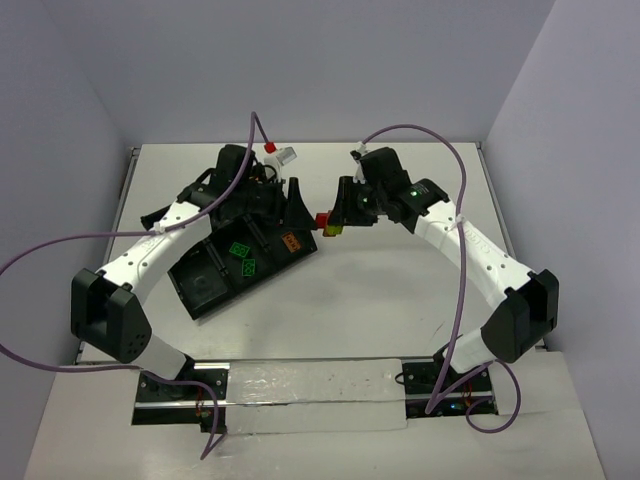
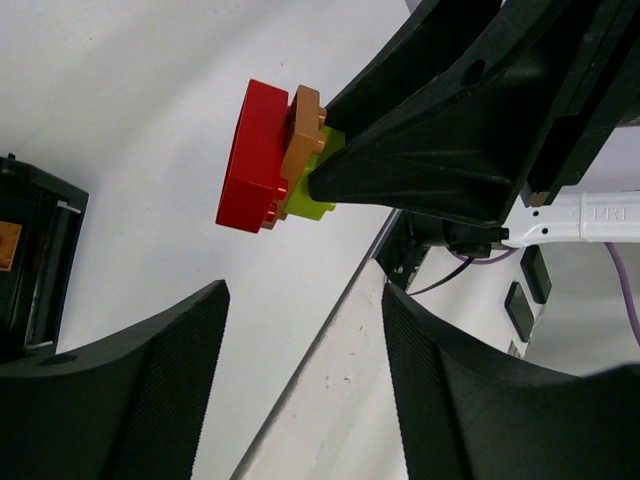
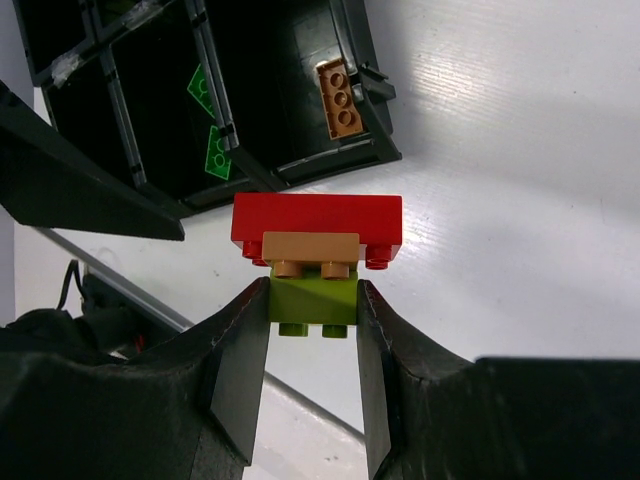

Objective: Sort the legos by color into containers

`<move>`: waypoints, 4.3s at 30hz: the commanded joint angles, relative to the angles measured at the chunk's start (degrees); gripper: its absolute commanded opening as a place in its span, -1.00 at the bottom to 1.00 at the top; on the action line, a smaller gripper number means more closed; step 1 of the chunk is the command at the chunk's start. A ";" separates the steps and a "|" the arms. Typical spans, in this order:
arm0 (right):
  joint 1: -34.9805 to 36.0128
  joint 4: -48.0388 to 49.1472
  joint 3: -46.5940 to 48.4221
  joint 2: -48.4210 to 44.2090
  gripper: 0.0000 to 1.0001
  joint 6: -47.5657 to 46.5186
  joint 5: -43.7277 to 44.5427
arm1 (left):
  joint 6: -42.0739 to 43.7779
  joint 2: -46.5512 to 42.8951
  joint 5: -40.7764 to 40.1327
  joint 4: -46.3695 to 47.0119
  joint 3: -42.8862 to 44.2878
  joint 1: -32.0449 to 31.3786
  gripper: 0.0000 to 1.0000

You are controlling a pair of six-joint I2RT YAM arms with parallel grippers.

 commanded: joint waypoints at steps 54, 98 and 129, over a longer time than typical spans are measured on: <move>-0.03 -3.66 0.52 -2.14 -1.00 -6.37 -8.07 | 1.97 4.62 0.89 7.92 1.08 -1.66 -1.00; -3.02 -6.39 -0.97 -3.61 -1.00 -8.21 2.49 | -5.97 -25.29 -27.13 -24.08 -15.22 27.50 -1.00; -2.67 -5.17 -1.57 -3.33 -1.00 -6.18 0.47 | -12.10 -22.68 -41.10 -17.45 -25.75 27.50 0.46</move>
